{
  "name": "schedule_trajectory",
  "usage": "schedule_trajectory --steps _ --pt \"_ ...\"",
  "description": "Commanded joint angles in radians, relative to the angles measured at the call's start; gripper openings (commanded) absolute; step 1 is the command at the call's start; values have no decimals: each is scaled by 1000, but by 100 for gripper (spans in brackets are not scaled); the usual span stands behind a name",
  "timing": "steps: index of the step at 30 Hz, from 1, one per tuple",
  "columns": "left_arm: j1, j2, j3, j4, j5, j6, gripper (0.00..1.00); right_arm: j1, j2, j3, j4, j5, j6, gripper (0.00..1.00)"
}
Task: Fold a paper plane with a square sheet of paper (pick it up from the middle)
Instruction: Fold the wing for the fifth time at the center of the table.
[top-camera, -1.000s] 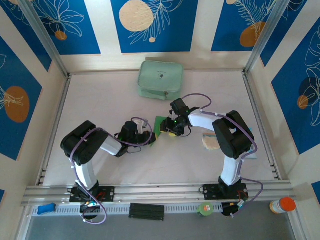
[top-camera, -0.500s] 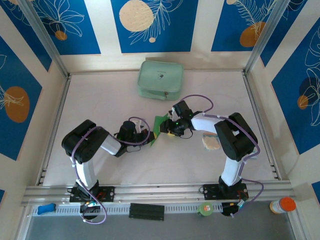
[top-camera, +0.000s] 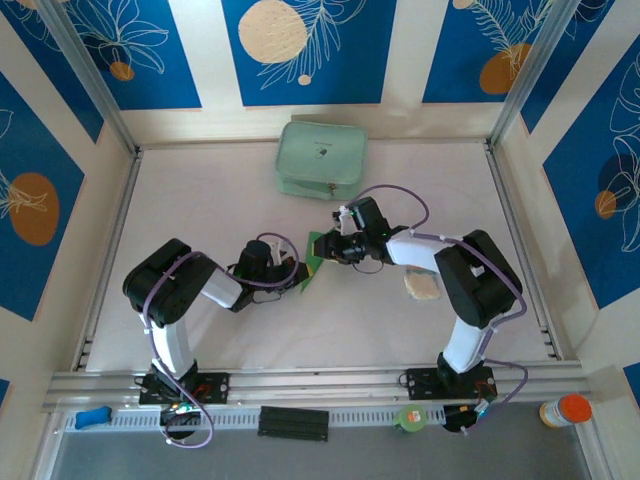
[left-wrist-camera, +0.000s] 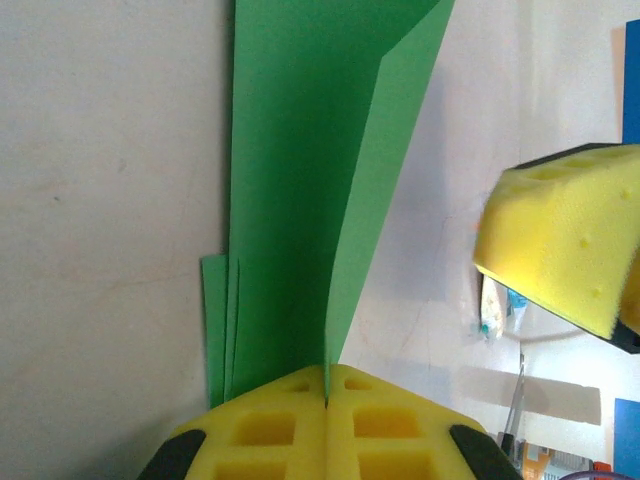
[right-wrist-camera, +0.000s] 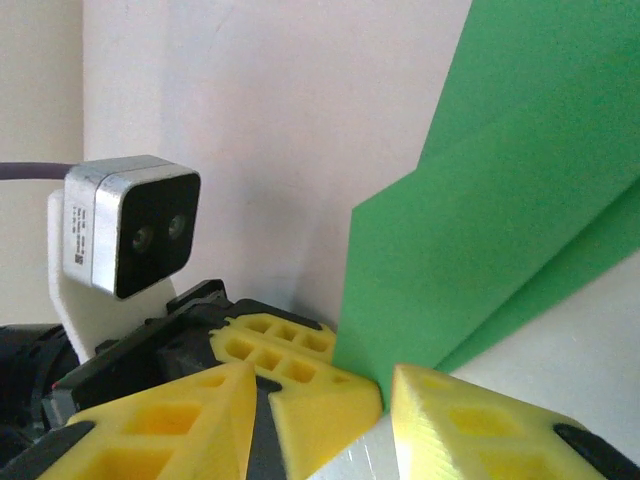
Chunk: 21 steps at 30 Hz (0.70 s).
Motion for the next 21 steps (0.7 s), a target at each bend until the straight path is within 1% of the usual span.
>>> schedule_trajectory --steps 1,10,18,21 --pt "10 26 -5 -68 17 -8 6 4 59 35 40 -64 14 38" --pt "11 36 -8 -64 18 -4 8 8 127 83 54 -86 23 37" --pt "12 48 -9 -60 17 -1 13 14 154 101 31 -69 32 35" --pt "12 56 -9 -55 18 -2 14 18 165 117 13 -58 35 34"
